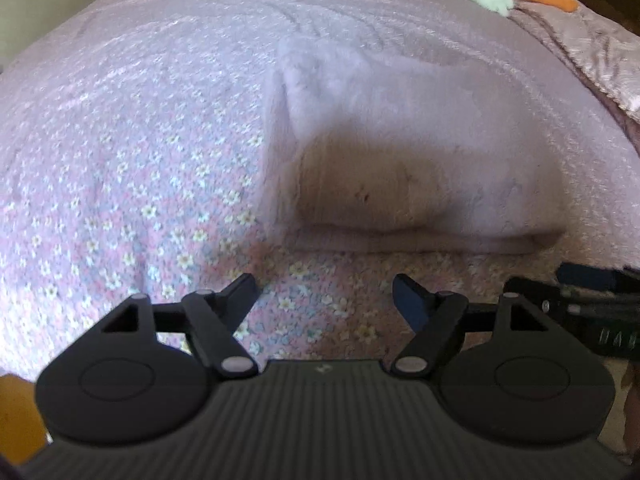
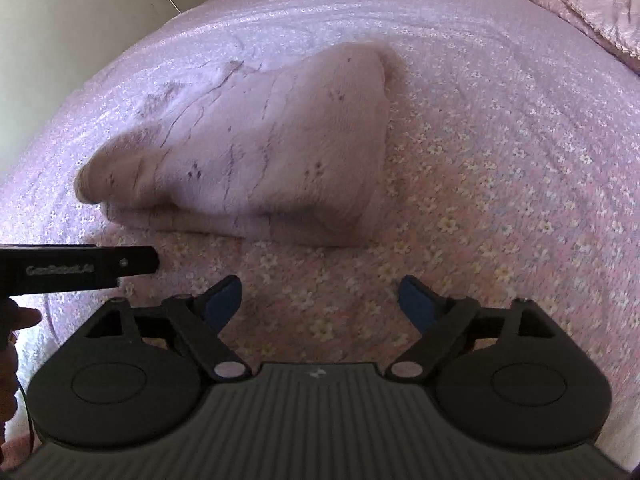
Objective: Fold small clothes
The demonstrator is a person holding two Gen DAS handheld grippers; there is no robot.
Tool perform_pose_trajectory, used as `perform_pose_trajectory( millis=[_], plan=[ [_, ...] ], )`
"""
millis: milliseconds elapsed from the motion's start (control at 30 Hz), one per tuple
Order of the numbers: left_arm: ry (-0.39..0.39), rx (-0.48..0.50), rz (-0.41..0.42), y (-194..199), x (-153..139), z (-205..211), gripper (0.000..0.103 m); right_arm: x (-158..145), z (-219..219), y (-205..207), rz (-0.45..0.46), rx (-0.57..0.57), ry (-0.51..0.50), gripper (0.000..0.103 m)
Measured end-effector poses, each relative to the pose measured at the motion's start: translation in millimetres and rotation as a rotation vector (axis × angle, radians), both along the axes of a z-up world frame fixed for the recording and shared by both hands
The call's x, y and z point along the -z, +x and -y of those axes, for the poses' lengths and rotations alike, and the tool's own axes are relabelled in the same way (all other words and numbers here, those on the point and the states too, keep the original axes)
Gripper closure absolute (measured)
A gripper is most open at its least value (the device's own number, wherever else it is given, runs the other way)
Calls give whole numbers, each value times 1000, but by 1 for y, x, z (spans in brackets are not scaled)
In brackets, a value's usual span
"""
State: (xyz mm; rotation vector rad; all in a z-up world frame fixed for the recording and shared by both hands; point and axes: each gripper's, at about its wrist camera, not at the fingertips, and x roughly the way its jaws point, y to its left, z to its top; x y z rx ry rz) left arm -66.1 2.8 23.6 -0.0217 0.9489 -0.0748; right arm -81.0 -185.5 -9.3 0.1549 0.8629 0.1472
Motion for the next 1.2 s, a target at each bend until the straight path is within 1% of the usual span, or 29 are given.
perform_pose_trajectory(
  millis=[67, 133, 300, 367, 700, 1200],
  plan=[
    [-3, -25, 7, -2, 3, -1, 26, 1, -4, -3, 4, 2, -10, 7],
    [15, -28, 13, -3, 4, 3, 25, 3, -10, -4, 9, -5, -35, 6],
    [56, -49, 28, -7, 7, 9, 20, 3, -14, -4, 10, 2, -31, 3],
    [62, -55, 34, -9, 8, 11, 20, 3, -15, -4, 10, 2, -29, 1],
    [75, -71, 29, -9, 6, 16, 18, 2, -14, 0, 7, 0, -27, 1],
    [77, -67, 32, -9, 6, 17, 18, 2, -14, 0, 8, 0, -25, 0]
  ],
)
